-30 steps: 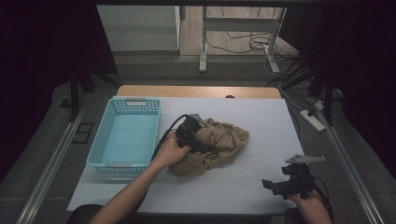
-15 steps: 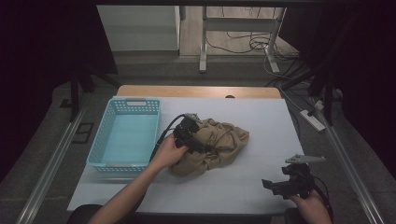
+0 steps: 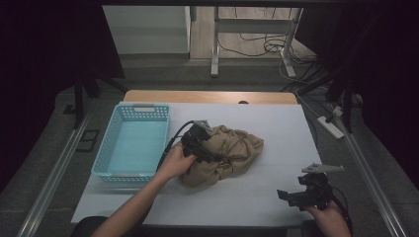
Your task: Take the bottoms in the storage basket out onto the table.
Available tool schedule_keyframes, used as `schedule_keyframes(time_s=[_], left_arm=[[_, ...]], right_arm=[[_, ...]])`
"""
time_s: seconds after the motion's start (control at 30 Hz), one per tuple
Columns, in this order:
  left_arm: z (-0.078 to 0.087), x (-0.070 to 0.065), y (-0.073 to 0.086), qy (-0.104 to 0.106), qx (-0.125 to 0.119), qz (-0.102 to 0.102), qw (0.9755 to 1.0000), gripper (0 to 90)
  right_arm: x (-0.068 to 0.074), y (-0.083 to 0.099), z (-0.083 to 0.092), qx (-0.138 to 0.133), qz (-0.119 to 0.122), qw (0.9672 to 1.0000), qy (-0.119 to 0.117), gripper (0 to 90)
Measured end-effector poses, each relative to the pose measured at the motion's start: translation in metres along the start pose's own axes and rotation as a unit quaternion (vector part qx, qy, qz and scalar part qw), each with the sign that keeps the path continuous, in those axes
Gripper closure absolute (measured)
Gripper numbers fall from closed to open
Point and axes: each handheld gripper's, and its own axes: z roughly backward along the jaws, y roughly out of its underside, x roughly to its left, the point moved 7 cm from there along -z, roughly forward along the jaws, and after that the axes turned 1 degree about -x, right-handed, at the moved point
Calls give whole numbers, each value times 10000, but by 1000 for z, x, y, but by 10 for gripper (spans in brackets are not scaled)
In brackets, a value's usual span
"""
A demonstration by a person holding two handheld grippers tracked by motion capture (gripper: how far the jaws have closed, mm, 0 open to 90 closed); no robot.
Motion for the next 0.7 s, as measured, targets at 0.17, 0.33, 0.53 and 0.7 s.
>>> schedule_keyframes(time_s=[0.17, 0.33, 0.53, 0.7], left_arm=[[3, -1, 1, 35, -39, 38, 10000, 23], [4, -3, 2, 87, -97, 126, 9998, 15], [6, -5, 2, 75, -102, 152, 9998, 9], [9, -8, 2, 91, -114, 183, 9997, 6]], right_arm=[[0, 0, 0, 3, 6, 10000, 3, 10], [0, 0, 0, 4, 1, 10000, 1, 10], [0, 0, 0, 0, 5, 10000, 3, 10], [0, 0, 0, 3, 12, 10000, 3, 10]])
